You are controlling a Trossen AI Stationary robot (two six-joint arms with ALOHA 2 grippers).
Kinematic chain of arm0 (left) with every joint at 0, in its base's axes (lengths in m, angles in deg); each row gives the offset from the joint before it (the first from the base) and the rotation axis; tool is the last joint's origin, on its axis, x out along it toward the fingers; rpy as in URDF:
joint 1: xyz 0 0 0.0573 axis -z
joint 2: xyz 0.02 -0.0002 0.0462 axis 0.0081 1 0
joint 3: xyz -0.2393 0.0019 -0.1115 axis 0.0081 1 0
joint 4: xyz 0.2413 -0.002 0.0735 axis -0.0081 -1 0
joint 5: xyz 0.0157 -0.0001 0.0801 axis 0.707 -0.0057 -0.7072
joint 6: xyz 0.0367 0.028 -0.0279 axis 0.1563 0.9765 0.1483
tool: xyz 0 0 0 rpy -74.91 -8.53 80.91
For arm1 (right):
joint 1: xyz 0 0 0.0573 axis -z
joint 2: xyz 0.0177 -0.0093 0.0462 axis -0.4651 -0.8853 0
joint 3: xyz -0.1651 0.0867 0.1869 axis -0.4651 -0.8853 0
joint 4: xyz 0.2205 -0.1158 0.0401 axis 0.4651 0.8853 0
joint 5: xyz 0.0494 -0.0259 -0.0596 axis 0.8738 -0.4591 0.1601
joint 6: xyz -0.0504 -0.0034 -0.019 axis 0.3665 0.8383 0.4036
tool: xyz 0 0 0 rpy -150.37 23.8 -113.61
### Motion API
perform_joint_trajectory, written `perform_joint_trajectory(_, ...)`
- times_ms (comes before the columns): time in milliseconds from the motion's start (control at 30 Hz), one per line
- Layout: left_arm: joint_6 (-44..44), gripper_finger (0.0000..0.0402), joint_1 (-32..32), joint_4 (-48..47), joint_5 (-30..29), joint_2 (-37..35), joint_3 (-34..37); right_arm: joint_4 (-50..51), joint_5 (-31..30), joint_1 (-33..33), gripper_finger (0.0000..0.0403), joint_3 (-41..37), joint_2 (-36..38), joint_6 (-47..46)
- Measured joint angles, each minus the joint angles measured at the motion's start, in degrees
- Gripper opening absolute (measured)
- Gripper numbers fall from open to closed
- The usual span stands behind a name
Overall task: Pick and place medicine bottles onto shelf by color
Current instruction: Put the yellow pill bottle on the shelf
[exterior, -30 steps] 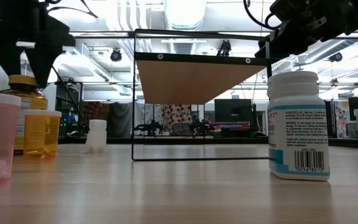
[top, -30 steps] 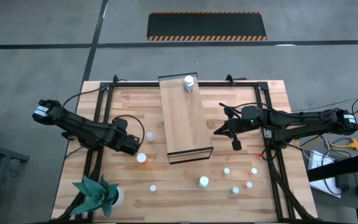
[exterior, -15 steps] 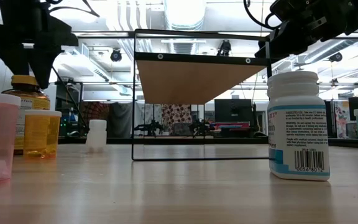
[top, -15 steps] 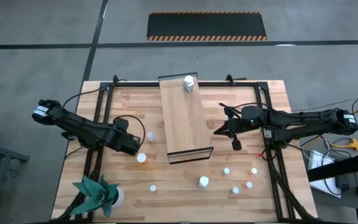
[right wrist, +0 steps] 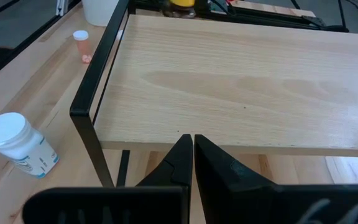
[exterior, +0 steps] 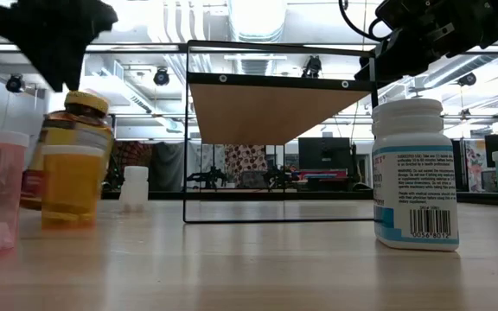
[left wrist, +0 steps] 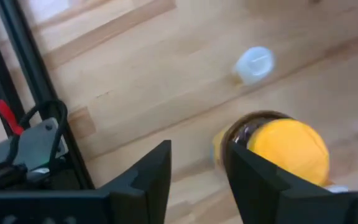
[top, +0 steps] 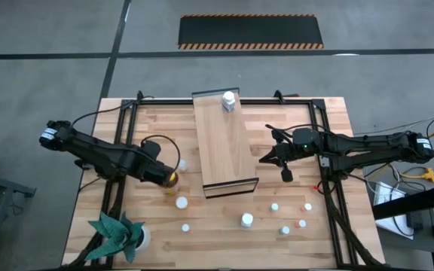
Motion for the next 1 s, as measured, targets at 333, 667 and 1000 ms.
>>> perform_joint_trajectory(333,1.04,0.0059,0.0,-1.51,-1.95,-0.02,-5.19,0.07,0.0,-0.01,0.0009,0.0,0.0,-0.02)
perform_joint_trajectory(667,8.14,0.0155,0.92,17.67,-1.17,0.01,-3.13,0.11,0.0,0.0,0.0009,-0.05,0.01,-0.01)
perform_joint_trajectory(1000,4.73,0.032,1.54,19.17,7.99,5.36,-3.16,0.09,0.0,-0.01,0.0009,-0.82,0.02,-0.3)
